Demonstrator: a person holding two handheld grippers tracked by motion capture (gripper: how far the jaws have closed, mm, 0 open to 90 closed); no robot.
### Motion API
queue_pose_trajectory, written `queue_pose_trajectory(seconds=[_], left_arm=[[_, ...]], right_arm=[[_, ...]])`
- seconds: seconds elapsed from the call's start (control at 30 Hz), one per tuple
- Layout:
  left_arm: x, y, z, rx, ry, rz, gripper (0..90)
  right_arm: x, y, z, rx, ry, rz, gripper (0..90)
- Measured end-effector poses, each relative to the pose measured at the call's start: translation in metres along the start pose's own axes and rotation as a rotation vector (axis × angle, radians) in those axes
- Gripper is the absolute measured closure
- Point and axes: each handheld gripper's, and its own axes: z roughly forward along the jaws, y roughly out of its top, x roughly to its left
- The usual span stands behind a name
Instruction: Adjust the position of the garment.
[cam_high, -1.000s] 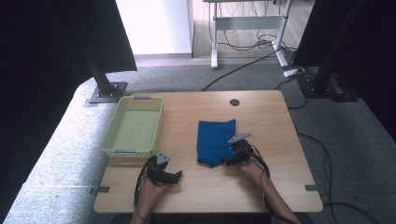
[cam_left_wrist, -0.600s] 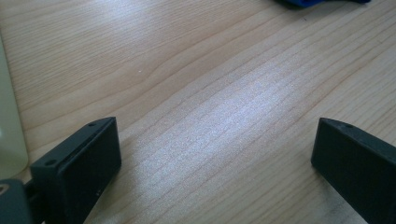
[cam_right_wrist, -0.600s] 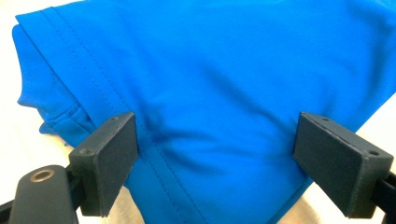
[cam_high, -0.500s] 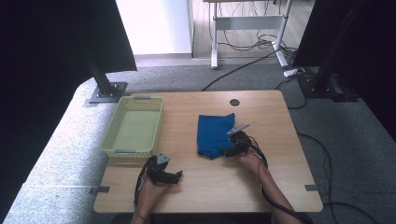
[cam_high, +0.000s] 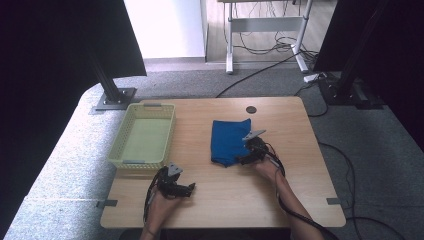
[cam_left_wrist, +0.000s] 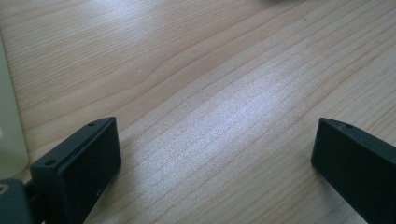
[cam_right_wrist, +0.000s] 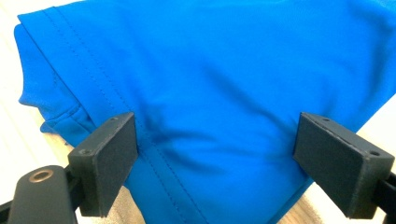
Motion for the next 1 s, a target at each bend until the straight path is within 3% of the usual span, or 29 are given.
queue_pose_trajectory(seconds=[0.4,1.0], left_arm=[[0.0,0.0,0.0,0.0,0.005,-0.005,1.3],[0.0,0.0,0.0,0.001,0.005,-0.005,1.3]], right_arm=[[0.002,0.0,-0.006,0.001,0.026,0.001,11.5],[0.016,-0.006,-0.033,-0.041,0.061,-0.021,11.4]])
